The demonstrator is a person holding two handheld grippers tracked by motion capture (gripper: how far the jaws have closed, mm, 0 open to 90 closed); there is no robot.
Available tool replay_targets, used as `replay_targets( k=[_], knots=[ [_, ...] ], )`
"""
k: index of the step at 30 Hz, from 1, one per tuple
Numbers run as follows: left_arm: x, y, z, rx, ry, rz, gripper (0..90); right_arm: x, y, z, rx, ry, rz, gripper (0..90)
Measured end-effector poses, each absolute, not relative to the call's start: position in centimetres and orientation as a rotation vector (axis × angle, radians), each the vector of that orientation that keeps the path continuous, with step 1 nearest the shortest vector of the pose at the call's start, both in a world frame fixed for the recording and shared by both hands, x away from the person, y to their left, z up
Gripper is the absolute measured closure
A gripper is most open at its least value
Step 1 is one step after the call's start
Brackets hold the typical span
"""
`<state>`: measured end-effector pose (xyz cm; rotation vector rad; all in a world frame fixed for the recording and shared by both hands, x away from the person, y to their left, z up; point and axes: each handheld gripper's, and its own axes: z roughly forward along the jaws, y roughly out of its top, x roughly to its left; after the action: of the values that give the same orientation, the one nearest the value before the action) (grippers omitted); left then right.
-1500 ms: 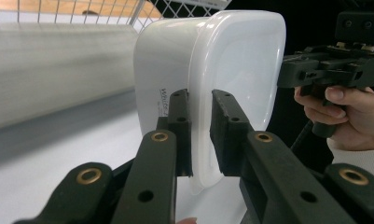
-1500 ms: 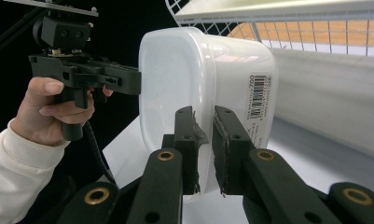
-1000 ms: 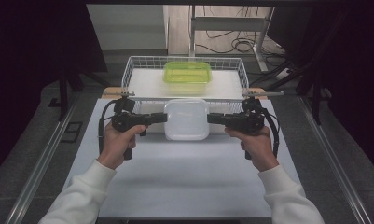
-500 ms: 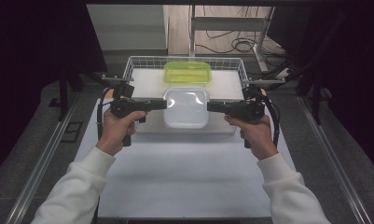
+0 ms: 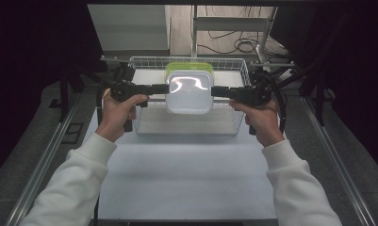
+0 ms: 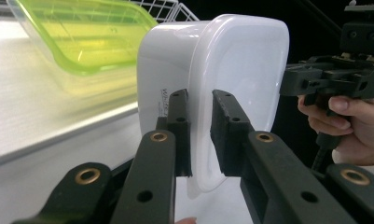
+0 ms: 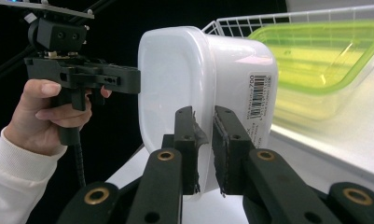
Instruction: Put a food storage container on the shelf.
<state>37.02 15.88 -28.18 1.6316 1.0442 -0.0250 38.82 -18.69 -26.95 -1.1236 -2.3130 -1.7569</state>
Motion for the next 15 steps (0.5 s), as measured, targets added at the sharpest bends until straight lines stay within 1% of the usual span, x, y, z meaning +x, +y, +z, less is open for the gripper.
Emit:
replay_targets(
  k=[15],
  knots=[
    [39.8, 16.0, -25.8, 1.629, 1.051, -0.015, 78.6, 41.7, -18.6, -24.9, -1.133, -2.290, -1.771, 79.8]
  ],
)
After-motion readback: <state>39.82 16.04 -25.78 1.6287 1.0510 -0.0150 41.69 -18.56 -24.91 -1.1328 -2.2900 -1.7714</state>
